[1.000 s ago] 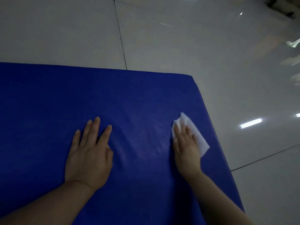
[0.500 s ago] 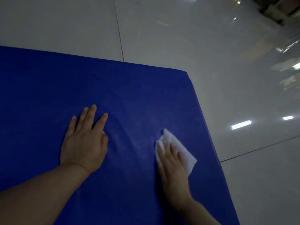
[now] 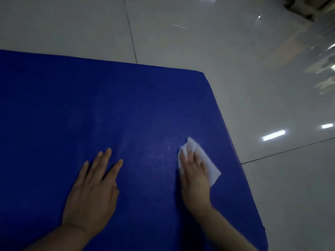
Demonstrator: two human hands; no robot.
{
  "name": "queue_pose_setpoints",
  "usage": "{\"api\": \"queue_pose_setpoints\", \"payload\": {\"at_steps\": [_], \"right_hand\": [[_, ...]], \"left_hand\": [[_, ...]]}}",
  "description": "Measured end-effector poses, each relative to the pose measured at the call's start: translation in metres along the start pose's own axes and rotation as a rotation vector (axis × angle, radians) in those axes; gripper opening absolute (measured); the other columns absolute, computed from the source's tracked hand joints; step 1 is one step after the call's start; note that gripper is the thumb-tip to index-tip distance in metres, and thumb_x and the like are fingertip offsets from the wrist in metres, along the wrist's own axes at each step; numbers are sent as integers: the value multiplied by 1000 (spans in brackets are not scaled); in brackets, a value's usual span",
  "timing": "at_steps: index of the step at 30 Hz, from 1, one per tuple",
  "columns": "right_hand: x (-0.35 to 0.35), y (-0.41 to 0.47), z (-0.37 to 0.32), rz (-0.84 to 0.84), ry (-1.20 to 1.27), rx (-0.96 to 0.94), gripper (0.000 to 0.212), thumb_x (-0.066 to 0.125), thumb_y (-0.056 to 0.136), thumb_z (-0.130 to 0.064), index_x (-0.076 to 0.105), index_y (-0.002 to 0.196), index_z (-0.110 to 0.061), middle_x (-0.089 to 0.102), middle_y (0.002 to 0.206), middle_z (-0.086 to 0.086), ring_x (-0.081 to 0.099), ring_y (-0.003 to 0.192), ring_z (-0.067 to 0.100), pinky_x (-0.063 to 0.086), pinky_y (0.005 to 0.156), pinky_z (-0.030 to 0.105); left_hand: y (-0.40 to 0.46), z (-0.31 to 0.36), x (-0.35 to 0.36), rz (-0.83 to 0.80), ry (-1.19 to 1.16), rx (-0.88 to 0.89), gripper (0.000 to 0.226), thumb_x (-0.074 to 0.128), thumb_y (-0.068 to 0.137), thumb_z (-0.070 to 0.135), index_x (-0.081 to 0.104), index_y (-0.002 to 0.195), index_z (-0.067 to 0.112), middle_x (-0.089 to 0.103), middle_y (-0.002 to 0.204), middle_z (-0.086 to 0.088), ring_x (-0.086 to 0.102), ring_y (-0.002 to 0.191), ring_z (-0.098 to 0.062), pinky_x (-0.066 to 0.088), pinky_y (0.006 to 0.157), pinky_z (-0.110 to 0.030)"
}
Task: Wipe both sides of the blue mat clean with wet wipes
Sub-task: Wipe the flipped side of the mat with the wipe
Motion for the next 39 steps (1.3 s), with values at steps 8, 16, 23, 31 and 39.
{"api": "queue_pose_setpoints", "payload": {"at_steps": [8, 16, 23, 31, 39], "right_hand": [[-20, 3, 98, 67, 17, 286, 48, 17, 103, -34, 4, 148, -28, 16, 159, 3, 12, 147, 18, 9, 119, 33], [-3, -43, 15, -46, 121, -90, 52, 10, 101, -42, 8, 151, -29, 10, 158, -7, -2, 147, 10, -1, 119, 31], [-22, -16, 137, 81, 27, 417, 50, 22, 103, -22, 7, 150, -17, 12, 159, 4, 10, 147, 20, 10, 120, 35], [0, -88, 37, -30, 151, -64, 52, 16, 102, -35, 7, 153, -24, 17, 158, -4, 9, 146, 9, 5, 119, 32], [-22, -36, 107, 16, 74, 429, 52, 27, 103, -23, 11, 152, -16, 10, 160, 5, 7, 147, 20, 6, 117, 30]], "left_hand": [[6, -1, 4, -12, 16, -3, 55, 26, 91, 27, 48, 138, 9, 30, 153, -16, 23, 141, -26, 2, 117, -37], [8, 0, 2, 5, 14, 1, 55, 26, 91, 26, 48, 138, 9, 28, 154, -15, 23, 141, -26, -1, 118, -35], [6, 0, 3, 1, 2, 10, 55, 26, 91, 26, 47, 139, 8, 29, 154, -16, 23, 141, -26, -4, 119, -32], [7, -2, 4, 14, 3, 4, 56, 25, 91, 27, 48, 139, 8, 28, 154, -15, 23, 141, -27, -6, 119, -30], [9, -2, 3, 50, 46, 12, 47, 38, 95, 19, 46, 140, 7, 28, 154, -17, 23, 142, -28, -10, 117, -27]]}}
Point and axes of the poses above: each hand's wrist, its own y-axis towards the middle knuckle, its own x-axis out of the palm, z = x × y, the point moved 5 cm from there along y, towards the middle knuckle
